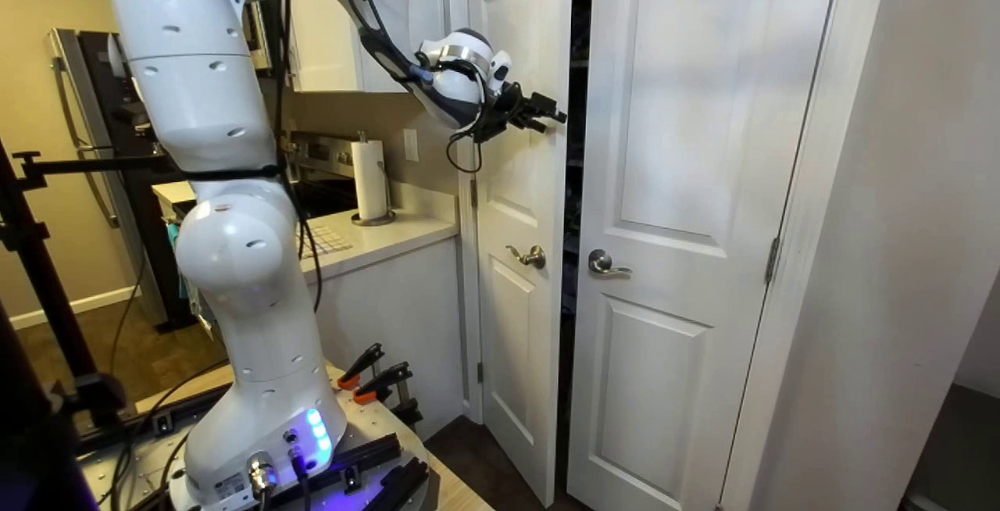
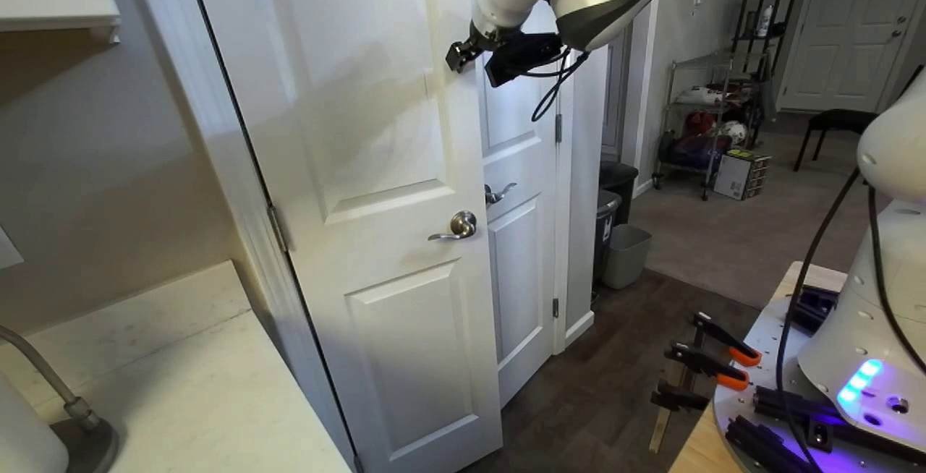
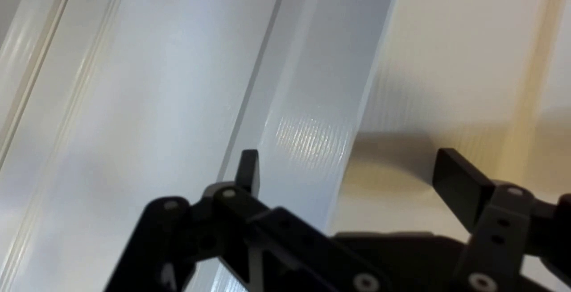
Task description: Close the cabinet door
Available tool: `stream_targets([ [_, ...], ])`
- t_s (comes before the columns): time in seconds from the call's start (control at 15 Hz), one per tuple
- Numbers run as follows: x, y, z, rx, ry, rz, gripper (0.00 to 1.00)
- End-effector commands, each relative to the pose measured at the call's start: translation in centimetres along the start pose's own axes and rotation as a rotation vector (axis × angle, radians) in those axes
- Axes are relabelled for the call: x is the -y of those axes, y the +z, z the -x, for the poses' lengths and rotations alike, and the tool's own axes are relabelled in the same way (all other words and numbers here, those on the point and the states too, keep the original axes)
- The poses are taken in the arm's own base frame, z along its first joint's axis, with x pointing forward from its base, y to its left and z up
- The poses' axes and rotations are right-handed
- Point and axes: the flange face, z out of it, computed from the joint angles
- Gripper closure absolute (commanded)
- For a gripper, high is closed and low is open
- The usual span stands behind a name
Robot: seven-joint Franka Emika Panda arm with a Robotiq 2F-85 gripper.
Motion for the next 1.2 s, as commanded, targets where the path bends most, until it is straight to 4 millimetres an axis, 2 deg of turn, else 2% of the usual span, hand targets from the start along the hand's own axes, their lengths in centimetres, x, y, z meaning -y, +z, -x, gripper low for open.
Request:
stream_targets([
  [0.0, 0.6, 2.3, -1.2, -0.034, 0.005, 0.016, 0.00],
  [0.8, 0.1, 9.6, -4.2, -0.038, 0.050, 0.072, 0.00],
  [1.0, 0.2, 10.4, -4.6, -0.038, 0.061, 0.073, 0.00],
  [1.13, 0.4, 10.1, -4.4, -0.017, 0.067, 0.057, 0.00],
])
